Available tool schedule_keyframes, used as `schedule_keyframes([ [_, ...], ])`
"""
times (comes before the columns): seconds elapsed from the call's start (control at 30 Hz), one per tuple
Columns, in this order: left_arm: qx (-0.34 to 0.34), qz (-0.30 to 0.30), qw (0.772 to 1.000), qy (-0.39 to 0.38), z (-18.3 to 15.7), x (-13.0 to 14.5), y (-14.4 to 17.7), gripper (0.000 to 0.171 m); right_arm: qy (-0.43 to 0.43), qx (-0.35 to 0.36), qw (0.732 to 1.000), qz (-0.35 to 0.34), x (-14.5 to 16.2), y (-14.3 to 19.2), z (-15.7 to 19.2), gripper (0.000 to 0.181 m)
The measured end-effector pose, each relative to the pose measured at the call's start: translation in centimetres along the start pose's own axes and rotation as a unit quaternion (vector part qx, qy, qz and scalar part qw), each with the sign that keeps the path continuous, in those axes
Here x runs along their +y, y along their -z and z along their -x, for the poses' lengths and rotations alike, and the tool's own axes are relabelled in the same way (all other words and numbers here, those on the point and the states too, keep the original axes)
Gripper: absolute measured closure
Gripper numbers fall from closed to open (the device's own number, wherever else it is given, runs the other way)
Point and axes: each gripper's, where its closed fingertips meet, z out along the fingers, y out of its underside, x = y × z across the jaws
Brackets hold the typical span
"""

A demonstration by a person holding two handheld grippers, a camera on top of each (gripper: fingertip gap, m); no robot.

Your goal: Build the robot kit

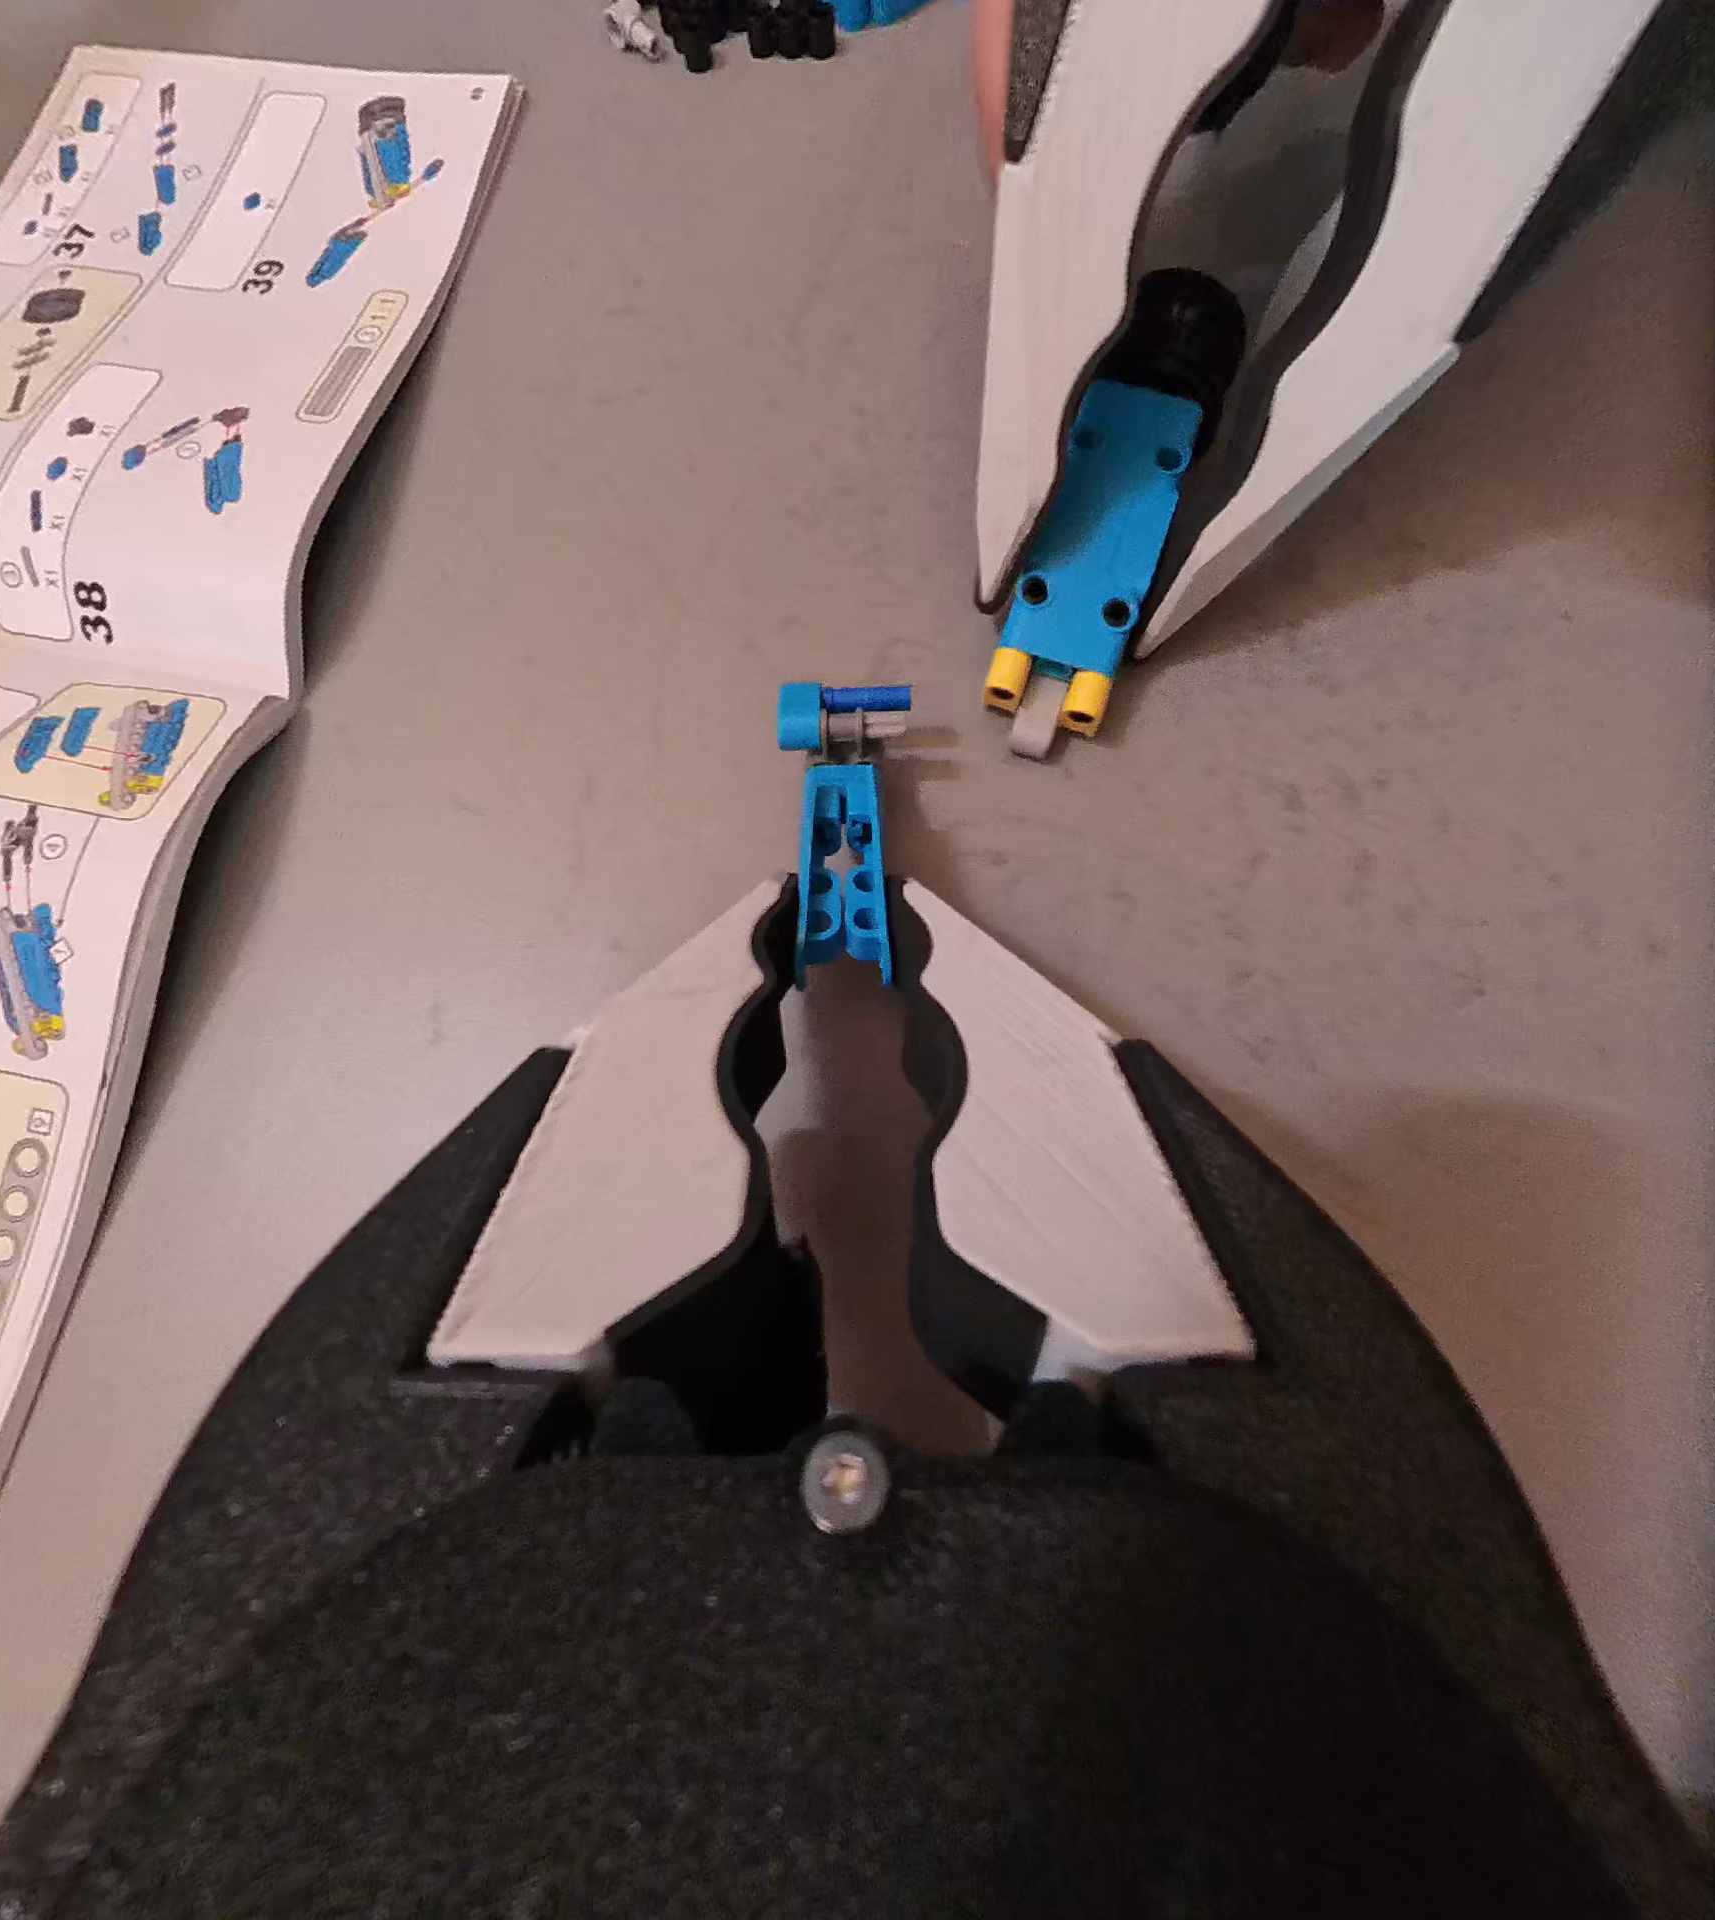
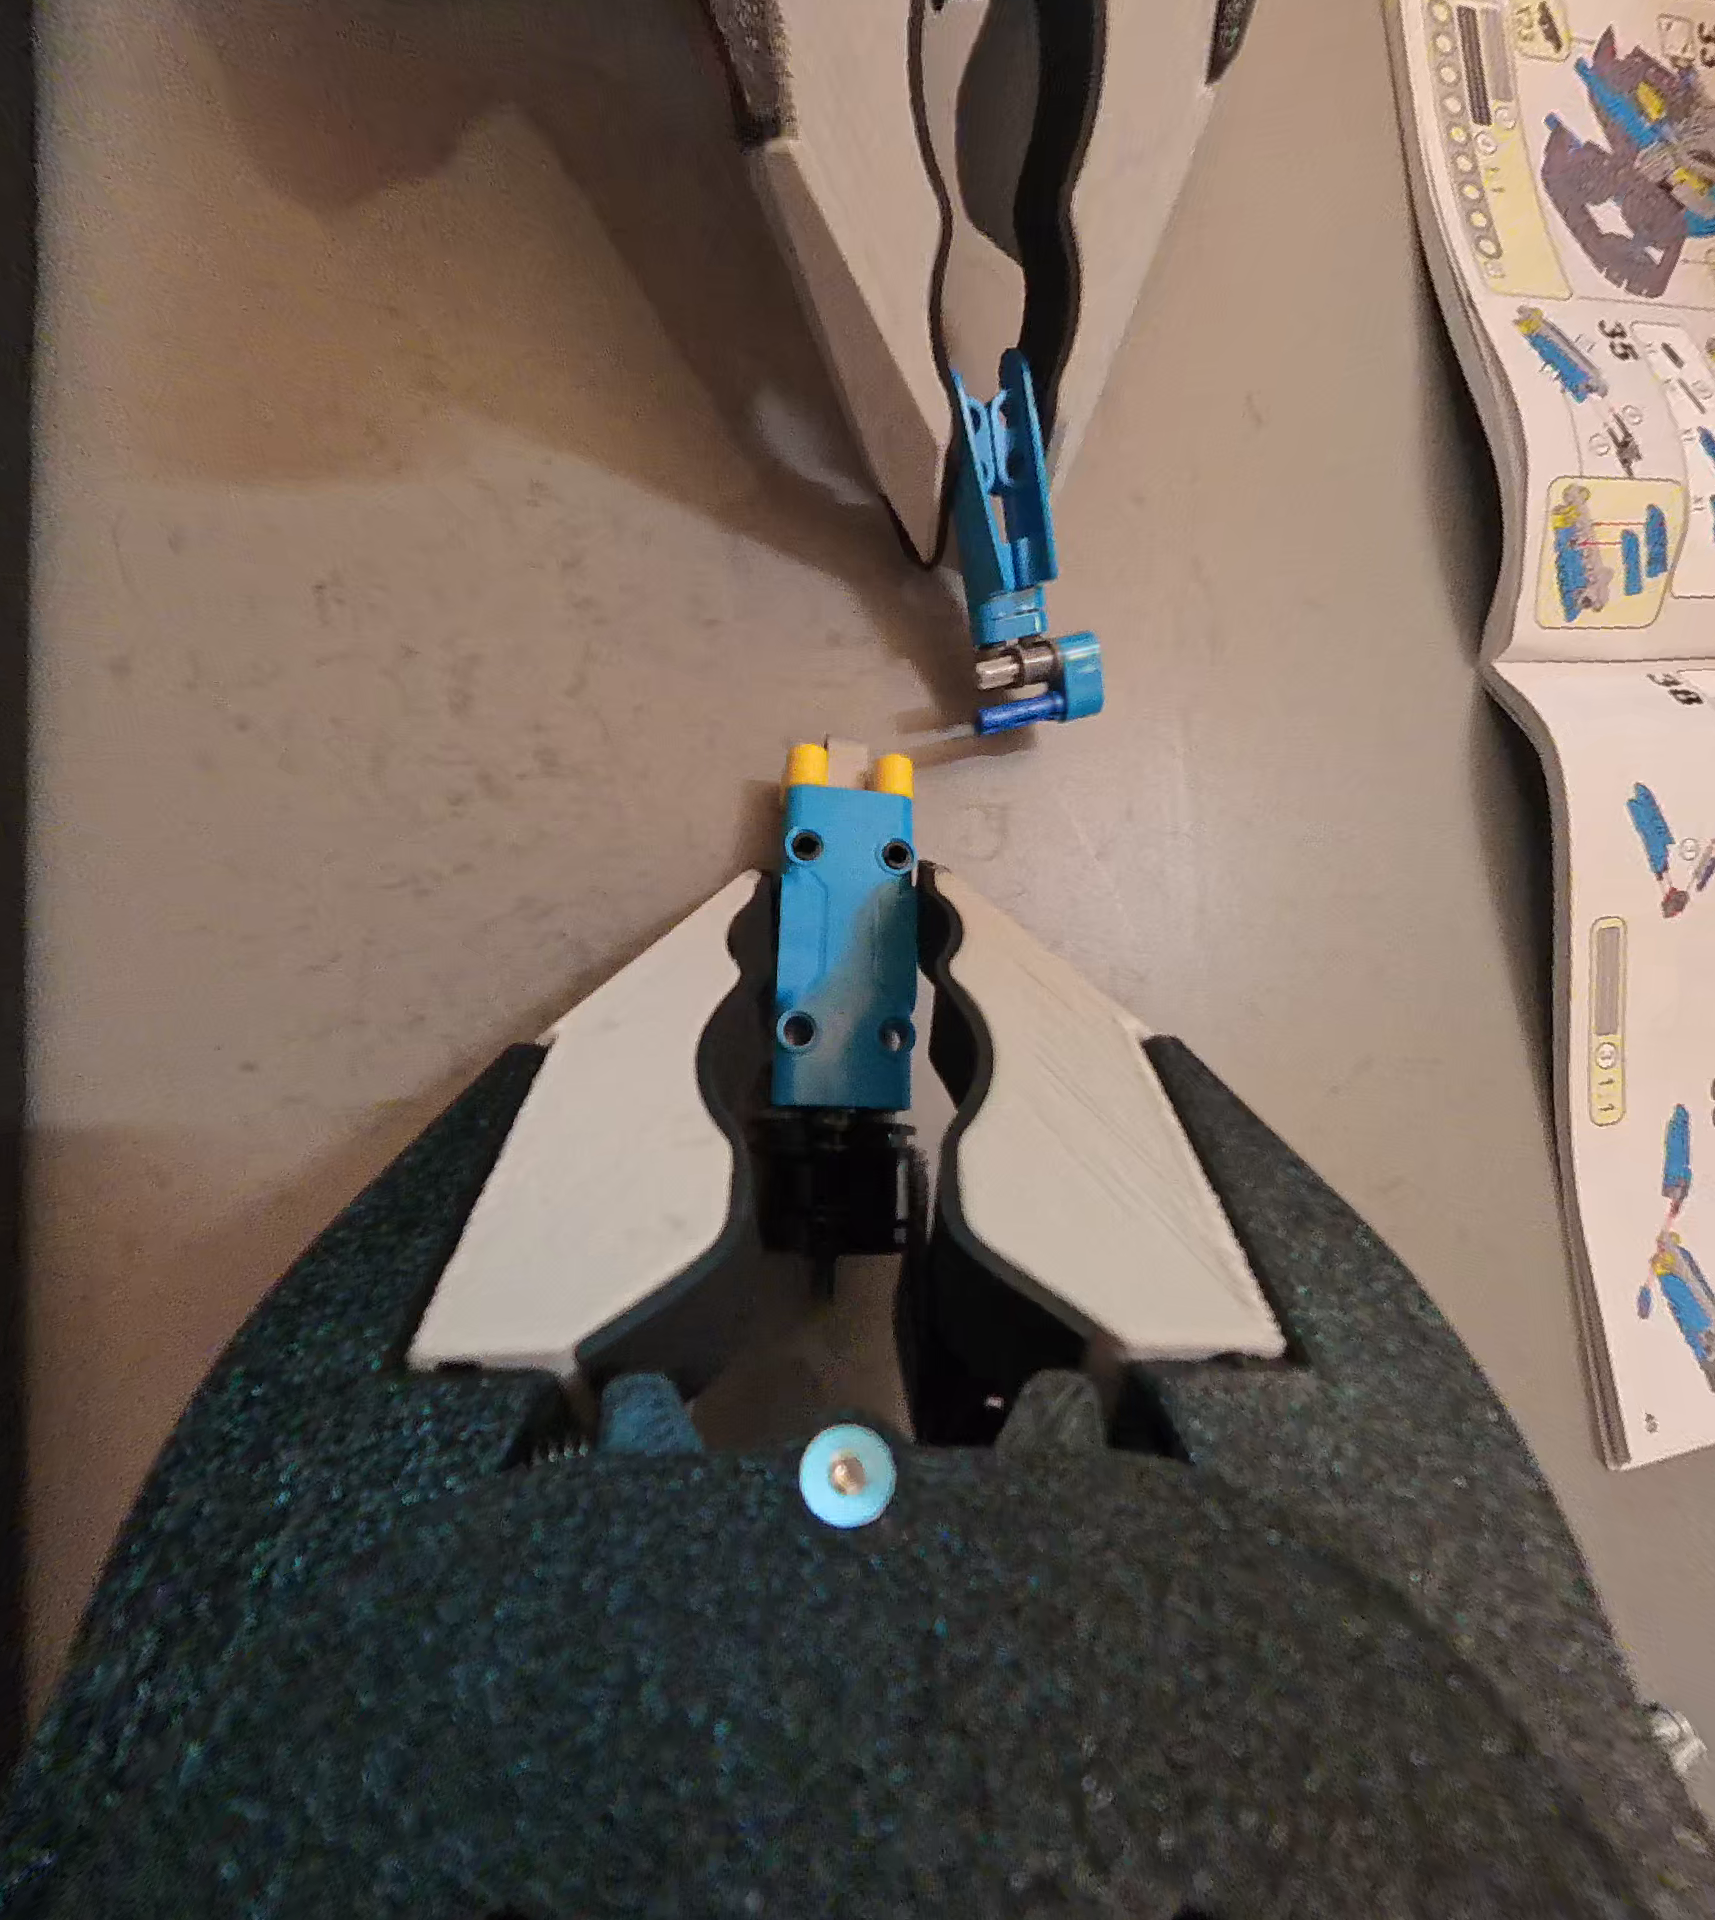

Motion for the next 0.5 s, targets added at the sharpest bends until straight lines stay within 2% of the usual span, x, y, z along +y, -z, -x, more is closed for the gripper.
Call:
schedule_keyframes([
  [0.03,-0.002,-0.002,1.0,0.004,0.1,0.0,0.0,0.156,-0.001,-0.003,1.0,-0.001,-0.1,0.0,0.1,0.155],
  [0.23,-0.018,-0.027,0.998,0.056,1.5,-0.5,0.5,0.157,-0.022,0.018,0.999,-0.022,0.0,1.4,-1.9,0.156],
  [0.37,0.011,-0.073,0.985,0.158,2.3,-1.4,1.2,0.156,-0.128,0.095,0.987,-0.032,2.4,4.8,-7.5,0.156],
  [0.5,-0.02,-0.091,0.985,0.144,3.6,-1.6,2.0,0.156,-0.203,0.123,0.971,-0.031,5.0,6.1,-10.2,0.156],
])
